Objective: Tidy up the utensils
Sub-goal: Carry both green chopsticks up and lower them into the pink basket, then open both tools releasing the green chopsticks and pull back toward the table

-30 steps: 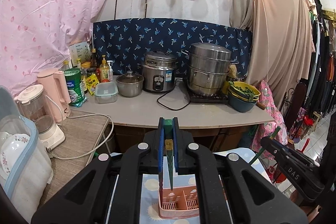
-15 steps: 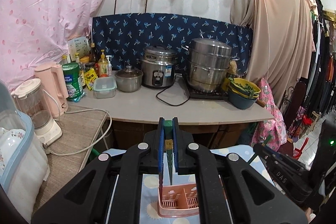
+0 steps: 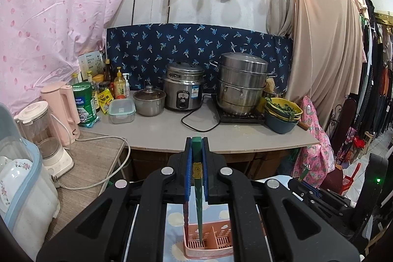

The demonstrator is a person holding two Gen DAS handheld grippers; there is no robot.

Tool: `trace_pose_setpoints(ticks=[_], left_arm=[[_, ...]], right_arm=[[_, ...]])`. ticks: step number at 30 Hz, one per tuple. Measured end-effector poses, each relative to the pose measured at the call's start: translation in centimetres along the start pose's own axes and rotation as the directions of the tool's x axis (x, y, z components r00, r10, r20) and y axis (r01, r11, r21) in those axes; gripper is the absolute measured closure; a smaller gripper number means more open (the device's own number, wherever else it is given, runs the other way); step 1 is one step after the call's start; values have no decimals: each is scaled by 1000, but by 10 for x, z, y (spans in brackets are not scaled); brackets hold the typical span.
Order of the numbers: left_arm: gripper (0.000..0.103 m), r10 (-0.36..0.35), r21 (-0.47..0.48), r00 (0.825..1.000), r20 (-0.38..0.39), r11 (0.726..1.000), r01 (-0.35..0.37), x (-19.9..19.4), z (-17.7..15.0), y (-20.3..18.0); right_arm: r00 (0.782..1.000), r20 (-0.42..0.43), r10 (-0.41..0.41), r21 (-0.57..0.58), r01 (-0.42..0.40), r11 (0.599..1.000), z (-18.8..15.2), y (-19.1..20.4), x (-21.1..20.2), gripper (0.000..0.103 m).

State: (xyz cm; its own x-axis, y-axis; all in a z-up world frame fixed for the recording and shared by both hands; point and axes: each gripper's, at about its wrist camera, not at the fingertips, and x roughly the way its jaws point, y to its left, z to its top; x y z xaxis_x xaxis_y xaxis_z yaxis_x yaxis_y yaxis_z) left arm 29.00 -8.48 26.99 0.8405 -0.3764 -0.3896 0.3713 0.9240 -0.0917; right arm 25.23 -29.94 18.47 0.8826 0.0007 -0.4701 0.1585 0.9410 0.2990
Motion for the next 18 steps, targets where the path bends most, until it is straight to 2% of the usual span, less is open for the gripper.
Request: trace_pose_setpoints(ticks=[12,18], left_arm=[[96,-9,2,1000,-29,1000,9,12,-13,-1],[96,12,-14,998,-64,1000,-13,23,-30,5]], right_arm=[[1000,-19,-5,9,5,1000,-7,-5,9,96],[999,-20,-32,6,32,999,-14,-9,9,93]])
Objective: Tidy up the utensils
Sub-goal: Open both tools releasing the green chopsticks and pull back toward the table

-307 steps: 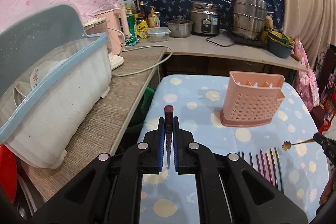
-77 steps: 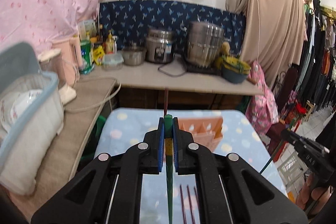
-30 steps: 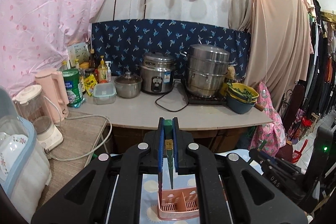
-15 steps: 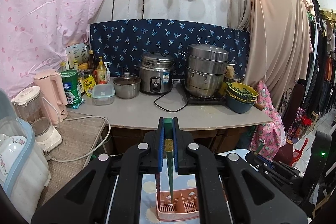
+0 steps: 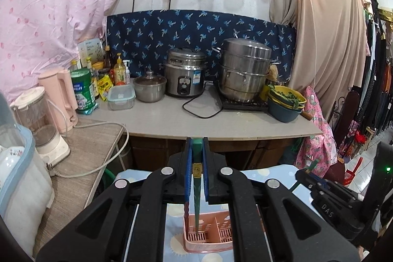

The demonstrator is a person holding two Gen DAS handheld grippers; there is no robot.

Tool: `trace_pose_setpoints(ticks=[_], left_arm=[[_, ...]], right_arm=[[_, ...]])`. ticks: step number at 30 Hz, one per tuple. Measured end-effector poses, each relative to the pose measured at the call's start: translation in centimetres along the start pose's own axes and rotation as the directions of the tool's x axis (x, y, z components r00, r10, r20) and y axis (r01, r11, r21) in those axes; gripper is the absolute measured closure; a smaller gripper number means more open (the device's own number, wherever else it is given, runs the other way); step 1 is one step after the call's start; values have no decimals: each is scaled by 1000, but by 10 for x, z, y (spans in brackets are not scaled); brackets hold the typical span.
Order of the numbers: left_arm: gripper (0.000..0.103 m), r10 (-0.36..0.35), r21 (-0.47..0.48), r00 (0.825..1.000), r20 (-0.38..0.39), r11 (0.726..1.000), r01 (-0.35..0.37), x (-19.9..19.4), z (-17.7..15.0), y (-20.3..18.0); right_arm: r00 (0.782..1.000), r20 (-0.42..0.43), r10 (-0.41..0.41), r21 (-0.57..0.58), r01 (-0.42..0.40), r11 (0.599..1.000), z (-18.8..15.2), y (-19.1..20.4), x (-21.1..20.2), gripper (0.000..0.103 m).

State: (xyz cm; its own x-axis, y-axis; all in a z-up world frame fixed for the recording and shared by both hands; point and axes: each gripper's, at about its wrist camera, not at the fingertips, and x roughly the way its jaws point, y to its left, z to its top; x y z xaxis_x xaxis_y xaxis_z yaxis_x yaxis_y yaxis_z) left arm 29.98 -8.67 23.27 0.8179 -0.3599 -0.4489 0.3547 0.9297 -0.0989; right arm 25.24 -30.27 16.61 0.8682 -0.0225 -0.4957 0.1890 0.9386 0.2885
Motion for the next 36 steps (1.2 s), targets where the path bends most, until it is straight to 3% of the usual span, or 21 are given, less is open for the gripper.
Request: trace_pose_setpoints(ticks=[2,3,4,5,6,15,23,27,36], left_arm=[[95,15,-16,1000,-9,1000,-16,2,-6,5],[88,23,-25,1000,-14,999,-23,2,-8,8],[81,27,-31,999,-20,999,-28,1,-10,10],[63,31,-40,999,-24,999,-32,0,-12,12],[54,37,-47,999,-20,998,-38,-4,-14,15],[30,71,0,997,-23,997,-71,-41,-43,18],[25,84,70,993,-87,994,-78,-72,-119,12],[25,89,80,984,-156,994,-77,-81,-168,11],[25,92,92,949,-300,993,-67,-93,-261,-2]], right_arm=[[1000,7,-10,1,10,1000,-1,-2,-3,91],[1000,11,-11,1,11,1000,-2,-2,-5,89],[1000,18,-15,1,15,1000,-2,-3,-9,85],[999,27,-16,0,16,1000,-2,-3,-14,81],[999,38,-18,-2,18,1000,-2,-3,-19,74],[998,64,-26,-30,28,999,-27,-6,-75,52],[994,-86,-73,-37,70,997,-119,-22,-105,52],[976,-171,-134,-89,120,989,-176,-25,-113,52],[932,-334,-139,-124,102,987,-270,-25,-119,52]])
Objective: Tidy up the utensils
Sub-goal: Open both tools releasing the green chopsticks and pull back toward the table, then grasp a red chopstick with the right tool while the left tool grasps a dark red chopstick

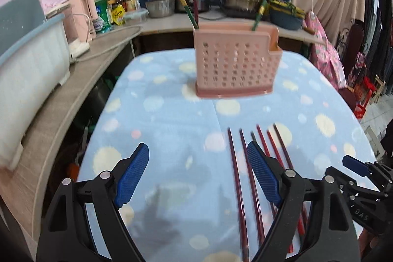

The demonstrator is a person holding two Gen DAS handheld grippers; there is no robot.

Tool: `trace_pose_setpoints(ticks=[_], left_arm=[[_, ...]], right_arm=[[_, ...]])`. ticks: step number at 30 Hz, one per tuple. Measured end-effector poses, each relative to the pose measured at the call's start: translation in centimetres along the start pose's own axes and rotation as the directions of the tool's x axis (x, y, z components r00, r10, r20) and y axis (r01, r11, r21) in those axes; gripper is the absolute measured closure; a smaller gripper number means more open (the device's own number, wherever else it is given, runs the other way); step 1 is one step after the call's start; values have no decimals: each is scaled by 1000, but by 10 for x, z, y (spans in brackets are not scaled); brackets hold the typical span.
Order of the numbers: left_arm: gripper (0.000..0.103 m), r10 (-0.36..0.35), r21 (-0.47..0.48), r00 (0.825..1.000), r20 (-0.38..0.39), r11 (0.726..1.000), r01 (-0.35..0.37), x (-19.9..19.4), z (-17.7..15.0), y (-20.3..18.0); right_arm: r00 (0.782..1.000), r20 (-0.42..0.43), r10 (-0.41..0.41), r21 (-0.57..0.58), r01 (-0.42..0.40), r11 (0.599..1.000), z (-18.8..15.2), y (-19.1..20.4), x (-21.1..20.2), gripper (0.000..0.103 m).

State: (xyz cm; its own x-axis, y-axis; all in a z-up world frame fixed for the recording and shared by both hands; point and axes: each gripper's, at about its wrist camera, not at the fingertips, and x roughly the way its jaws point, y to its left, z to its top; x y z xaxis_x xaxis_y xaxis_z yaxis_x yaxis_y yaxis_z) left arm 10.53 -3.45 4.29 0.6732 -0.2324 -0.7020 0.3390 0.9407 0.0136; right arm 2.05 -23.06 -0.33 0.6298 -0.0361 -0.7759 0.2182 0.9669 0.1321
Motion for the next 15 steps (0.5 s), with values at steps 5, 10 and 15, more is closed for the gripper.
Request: trace_pose_setpoints(ticks=[5,10,15], left_arm=[[26,-11,13,999,-32,1000,12,2,-30,-12],[28,-20,20,999,-51,1000,21,2,-49,-19],[31,-26,30,997,-75,999,29,3,-64,-23]], right_arm=[[999,-34,0,-51,-2,999,-26,13,6,60],[998,-62,8,-68,-13,998,-40,20,10,74],[997,-79,11,-84,-18,996,-48,24,13,84]])
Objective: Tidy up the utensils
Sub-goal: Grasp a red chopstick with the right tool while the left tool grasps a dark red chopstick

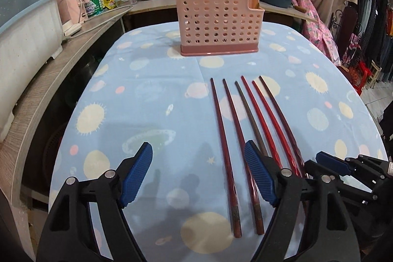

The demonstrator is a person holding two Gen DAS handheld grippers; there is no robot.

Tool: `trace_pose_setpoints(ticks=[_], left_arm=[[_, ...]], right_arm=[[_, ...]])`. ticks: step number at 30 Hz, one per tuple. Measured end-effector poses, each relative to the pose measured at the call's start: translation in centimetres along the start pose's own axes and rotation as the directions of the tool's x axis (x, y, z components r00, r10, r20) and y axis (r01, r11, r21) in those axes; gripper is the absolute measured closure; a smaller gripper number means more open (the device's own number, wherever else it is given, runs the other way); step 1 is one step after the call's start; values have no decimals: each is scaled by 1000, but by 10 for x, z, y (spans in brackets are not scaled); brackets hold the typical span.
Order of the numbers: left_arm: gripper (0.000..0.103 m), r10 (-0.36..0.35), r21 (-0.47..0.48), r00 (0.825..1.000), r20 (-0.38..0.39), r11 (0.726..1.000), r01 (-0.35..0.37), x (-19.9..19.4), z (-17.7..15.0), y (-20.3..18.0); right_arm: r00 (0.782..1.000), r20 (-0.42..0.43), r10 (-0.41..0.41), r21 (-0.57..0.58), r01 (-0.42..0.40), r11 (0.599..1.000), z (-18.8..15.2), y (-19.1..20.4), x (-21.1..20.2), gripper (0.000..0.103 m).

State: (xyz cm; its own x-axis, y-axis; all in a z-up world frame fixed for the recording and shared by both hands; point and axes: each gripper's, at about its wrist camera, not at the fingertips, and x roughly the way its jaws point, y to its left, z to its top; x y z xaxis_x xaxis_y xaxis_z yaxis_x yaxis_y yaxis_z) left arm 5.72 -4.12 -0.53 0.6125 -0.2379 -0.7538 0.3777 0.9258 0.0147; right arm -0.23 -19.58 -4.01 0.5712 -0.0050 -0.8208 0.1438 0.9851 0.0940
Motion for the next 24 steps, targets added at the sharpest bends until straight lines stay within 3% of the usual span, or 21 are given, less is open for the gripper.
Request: trace_pose_setpoints(ticks=[11,18,24], left_arm=[[33,-32,17,999,-32,999,32,0,-21,-6],[37,-41,25,997,-66,999,43,3,-31,-8],[37,-44,31,995,-95,998,47,6,-43,-6]], right_arm=[[1000,-7,-4,-31,4,1000,-8,8,-2,86],[1000,-12,-17,-26,17,1000,-13,4,-1,95],[1000,-10,-28,-12,28,1000,-16,-2,-4,96]])
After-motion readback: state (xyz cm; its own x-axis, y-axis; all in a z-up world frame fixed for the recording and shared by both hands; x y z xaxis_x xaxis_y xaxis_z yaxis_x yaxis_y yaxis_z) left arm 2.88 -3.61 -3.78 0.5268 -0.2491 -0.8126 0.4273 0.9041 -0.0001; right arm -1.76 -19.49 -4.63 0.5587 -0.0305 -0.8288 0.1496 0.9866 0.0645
